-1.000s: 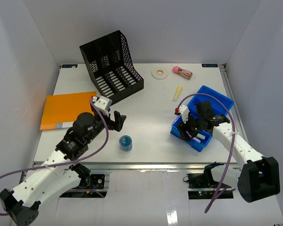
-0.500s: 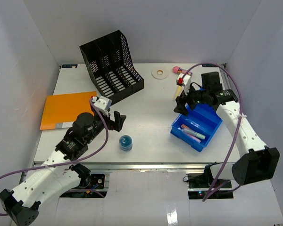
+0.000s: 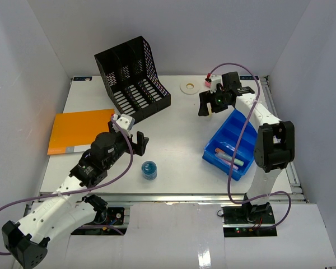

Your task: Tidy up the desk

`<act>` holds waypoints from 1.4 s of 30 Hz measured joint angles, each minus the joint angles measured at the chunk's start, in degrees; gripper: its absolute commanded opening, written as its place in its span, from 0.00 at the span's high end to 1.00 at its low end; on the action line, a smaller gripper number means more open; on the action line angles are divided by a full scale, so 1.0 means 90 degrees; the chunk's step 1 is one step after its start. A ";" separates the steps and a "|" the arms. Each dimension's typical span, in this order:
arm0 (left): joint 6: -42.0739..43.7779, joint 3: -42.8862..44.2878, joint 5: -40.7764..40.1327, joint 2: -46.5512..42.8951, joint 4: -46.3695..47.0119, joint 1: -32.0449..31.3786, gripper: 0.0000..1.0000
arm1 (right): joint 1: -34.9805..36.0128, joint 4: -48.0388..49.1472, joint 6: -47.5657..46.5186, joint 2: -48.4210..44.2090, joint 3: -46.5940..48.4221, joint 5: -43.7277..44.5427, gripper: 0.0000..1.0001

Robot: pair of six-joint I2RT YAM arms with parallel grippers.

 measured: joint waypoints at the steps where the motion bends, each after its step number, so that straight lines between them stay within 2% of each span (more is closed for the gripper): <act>1: 0.0002 0.0000 -0.0003 0.0017 0.0000 0.0012 0.02 | -0.0002 0.0024 0.0103 0.0010 0.0046 0.0111 0.14; 7: 0.0011 -0.0009 -0.0027 0.0094 0.0000 0.0032 0.02 | -0.0063 0.0392 0.0560 0.0058 0.0240 0.0603 0.14; 31: 0.0038 -0.0092 -0.0045 0.0236 0.0005 0.0036 0.02 | -0.0114 0.0824 0.1425 0.0085 0.0196 0.1488 0.16; 42: 0.0038 -0.0095 -0.0048 0.0300 0.0012 0.0036 0.02 | -0.0019 0.0923 0.1536 0.0775 0.0202 0.2114 0.18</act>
